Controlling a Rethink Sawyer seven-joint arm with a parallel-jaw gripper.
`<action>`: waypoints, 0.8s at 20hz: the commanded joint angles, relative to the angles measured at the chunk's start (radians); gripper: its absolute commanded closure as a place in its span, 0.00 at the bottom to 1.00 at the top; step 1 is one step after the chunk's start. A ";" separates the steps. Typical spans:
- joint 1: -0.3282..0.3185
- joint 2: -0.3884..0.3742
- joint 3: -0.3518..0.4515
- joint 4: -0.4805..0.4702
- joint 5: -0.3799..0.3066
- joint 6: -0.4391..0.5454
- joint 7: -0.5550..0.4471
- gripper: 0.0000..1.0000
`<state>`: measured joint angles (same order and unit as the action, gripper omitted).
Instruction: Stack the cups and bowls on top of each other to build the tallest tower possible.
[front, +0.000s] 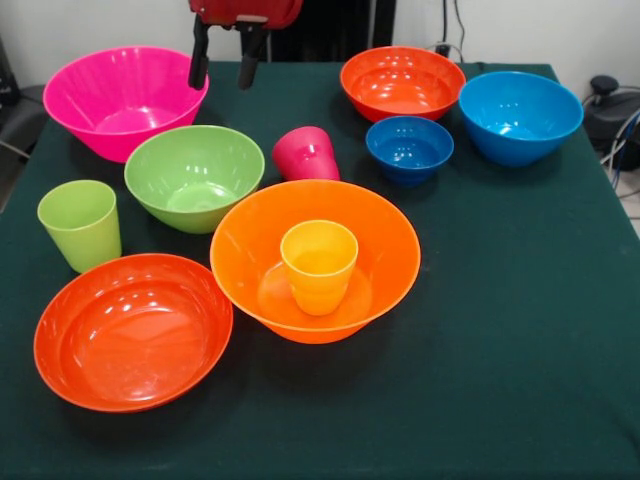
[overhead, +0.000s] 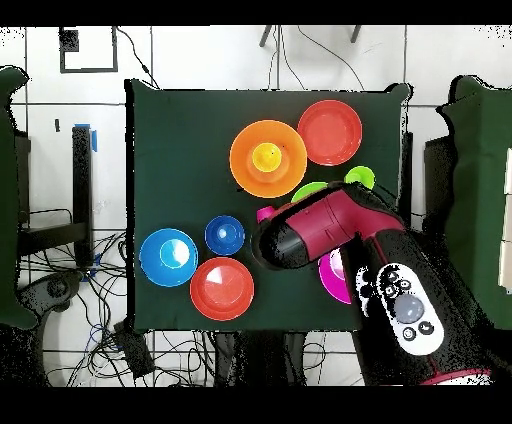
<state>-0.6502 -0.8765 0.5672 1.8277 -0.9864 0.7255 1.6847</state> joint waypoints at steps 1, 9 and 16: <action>0.028 0.035 -0.036 -0.035 -0.078 -0.052 -0.028 0.00; 0.011 0.040 -0.037 -0.026 -0.066 -0.061 -0.043 0.00; 0.016 0.082 -0.057 -0.042 -0.109 -0.096 -0.019 0.00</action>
<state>-0.6502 -0.8635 0.5478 1.8248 -0.9866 0.7093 1.6847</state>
